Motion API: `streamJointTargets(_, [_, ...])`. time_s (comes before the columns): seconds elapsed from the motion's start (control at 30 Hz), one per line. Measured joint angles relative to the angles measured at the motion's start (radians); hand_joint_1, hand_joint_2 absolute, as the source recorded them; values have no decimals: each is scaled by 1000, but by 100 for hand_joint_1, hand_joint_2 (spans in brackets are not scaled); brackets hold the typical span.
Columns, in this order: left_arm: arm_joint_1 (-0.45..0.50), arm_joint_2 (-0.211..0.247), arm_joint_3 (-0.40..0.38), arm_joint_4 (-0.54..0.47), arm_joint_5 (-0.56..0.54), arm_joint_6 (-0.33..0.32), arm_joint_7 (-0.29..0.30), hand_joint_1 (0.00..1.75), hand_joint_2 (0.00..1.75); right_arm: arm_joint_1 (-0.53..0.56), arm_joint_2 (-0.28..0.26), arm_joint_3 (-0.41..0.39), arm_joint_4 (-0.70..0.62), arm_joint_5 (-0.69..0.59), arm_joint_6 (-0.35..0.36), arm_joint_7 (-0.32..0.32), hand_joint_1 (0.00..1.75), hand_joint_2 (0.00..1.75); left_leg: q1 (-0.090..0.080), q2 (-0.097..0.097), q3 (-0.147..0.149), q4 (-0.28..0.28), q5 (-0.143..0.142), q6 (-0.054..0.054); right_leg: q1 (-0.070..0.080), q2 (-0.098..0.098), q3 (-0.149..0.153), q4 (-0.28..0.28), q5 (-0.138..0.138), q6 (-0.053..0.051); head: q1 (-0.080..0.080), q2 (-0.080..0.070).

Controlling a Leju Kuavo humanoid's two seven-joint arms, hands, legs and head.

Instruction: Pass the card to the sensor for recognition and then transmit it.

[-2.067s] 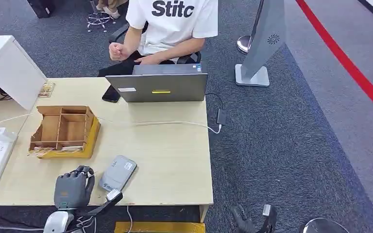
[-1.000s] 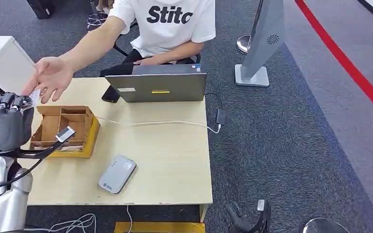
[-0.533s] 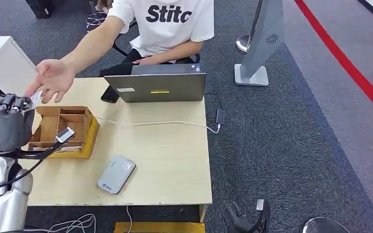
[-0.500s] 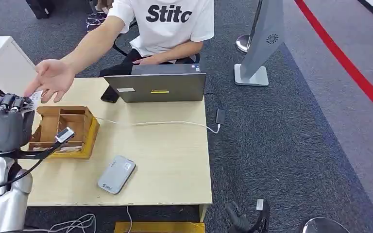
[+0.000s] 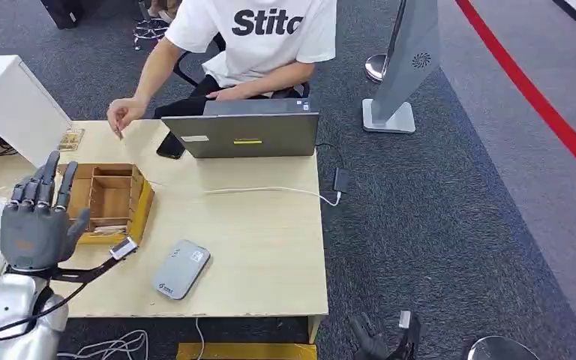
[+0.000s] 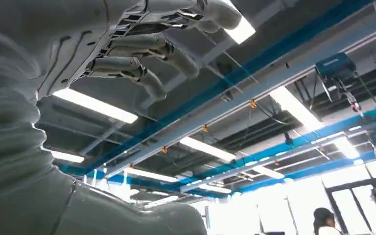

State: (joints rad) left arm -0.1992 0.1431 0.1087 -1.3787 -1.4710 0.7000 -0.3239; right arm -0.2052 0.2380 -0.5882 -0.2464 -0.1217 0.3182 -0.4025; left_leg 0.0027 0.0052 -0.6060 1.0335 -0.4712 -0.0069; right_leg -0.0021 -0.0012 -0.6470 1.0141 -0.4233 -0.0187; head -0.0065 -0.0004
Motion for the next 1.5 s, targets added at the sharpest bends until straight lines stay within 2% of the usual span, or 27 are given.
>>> streamJointTargets(0.3, [54,-21,0,-22,0,0,2,0,175,3,-3,0,0,-4,-1,0,0,175,0,0,0,0,0,0,0,0,0,0,0,0,0,0])
streamJointTargets(1.07, [58,-26,0,-24,-8,0,1,0,175,3,-4,0,0,-8,2,-3,0,175,0,0,0,0,0,0,0,0,0,0,0,0,0,0])
streamJointTargets(1.13, [58,-13,0,21,-4,-1,3,0,175,3,-5,0,0,-10,5,-9,0,175,0,0,0,0,0,0,0,0,0,0,0,0,0,0])
streamJointTargets(1.33, [52,67,-1,219,66,-1,22,0,175,4,-11,0,0,-21,5,-10,0,175,0,1,0,0,0,0,1,1,-1,0,0,0,0,0])
streamJointTargets(1.5, [10,114,-1,348,90,-1,22,0,175,3,-12,2,0,-22,8,-10,0,175,1,1,-1,0,1,-1,1,0,-1,0,0,0,0,0])
